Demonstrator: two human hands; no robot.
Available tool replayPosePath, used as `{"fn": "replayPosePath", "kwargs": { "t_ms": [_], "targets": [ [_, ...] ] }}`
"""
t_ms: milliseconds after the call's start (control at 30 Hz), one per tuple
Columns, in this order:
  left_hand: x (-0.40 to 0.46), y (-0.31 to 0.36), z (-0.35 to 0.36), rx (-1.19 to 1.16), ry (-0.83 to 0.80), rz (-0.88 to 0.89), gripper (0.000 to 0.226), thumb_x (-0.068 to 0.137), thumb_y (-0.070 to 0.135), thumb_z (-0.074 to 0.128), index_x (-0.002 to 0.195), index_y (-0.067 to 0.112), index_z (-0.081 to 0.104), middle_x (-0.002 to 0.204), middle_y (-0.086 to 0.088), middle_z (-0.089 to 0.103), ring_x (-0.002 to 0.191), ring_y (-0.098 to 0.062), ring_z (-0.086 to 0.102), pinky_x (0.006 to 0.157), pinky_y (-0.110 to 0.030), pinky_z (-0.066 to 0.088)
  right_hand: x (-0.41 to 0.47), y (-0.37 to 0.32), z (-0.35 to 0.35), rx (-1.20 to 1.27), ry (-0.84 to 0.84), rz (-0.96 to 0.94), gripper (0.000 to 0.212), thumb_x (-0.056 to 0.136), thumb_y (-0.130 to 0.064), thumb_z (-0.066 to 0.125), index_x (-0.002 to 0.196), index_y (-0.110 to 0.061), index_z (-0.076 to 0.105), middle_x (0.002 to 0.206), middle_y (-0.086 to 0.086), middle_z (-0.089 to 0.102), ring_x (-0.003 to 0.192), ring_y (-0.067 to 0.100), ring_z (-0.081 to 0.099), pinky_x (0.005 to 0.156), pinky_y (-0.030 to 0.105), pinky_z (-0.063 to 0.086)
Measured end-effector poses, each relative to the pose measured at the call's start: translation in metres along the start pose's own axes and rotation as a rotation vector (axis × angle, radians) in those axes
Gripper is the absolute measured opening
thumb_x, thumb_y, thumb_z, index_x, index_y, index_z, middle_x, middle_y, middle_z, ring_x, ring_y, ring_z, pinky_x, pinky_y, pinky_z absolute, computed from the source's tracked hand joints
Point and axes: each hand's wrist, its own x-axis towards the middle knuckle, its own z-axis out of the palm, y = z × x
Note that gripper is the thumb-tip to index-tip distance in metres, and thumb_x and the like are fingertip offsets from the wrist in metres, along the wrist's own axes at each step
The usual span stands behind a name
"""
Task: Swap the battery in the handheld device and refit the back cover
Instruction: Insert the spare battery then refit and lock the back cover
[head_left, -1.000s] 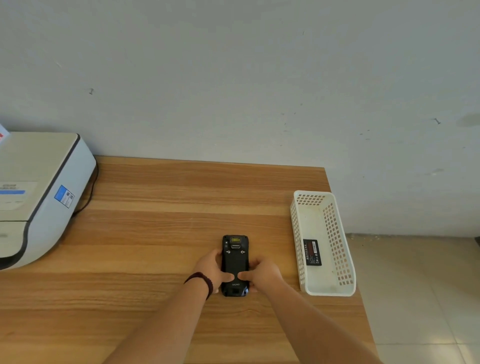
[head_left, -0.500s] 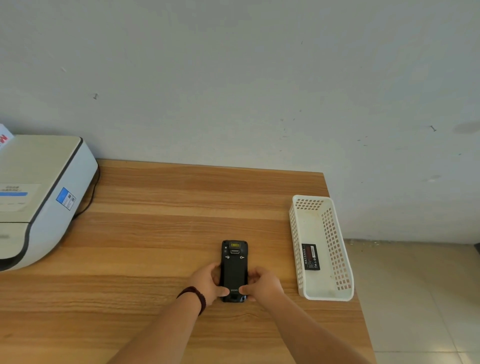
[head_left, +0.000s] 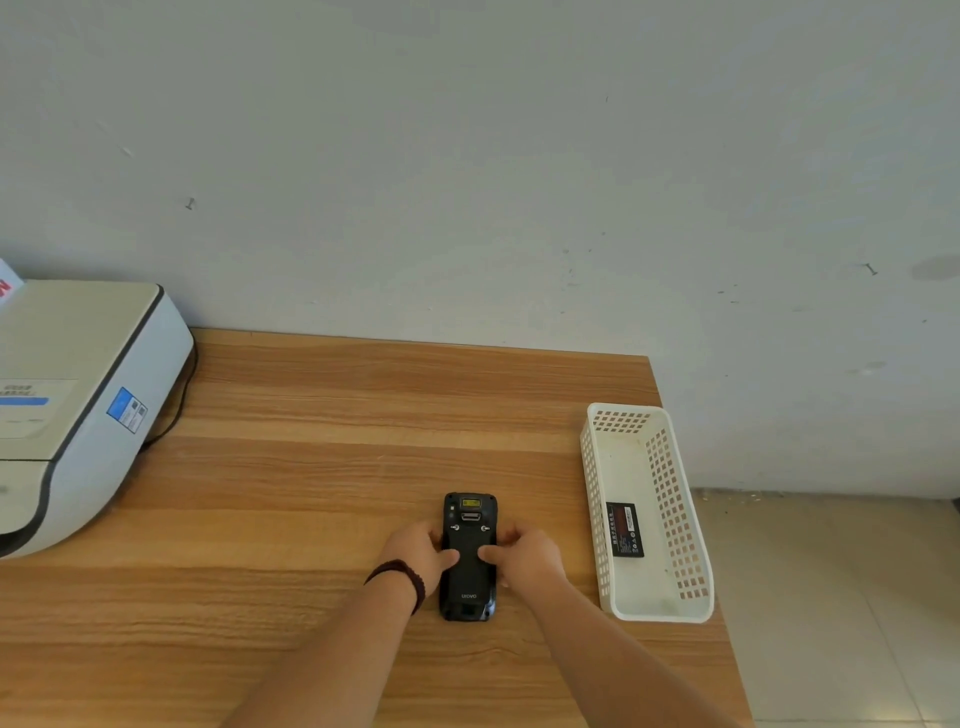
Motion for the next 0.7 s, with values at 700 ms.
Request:
{"fn": "replayPosePath", "kwargs": {
  "t_ms": [700],
  "targets": [
    [0.022, 0.018, -0.005, 0.035, -0.015, -0.13, 0.038, 0.082, 0.044, 0.069, 0.096, 0.011, 0.056, 0.091, -0.007, 0.067, 0.081, -0.024, 0.066, 0.074, -0.038, 0.059, 0.016, -0.02, -0.009, -0.065, -0.036, 0.022, 0.024, 0.085, -0.034, 0.073, 0.083, -0.02, 0.053, 0.087, 0.005, 0.071, 0.079, 0.019, 0.072, 0.076, 0.035, 0.061]
  ]
}}
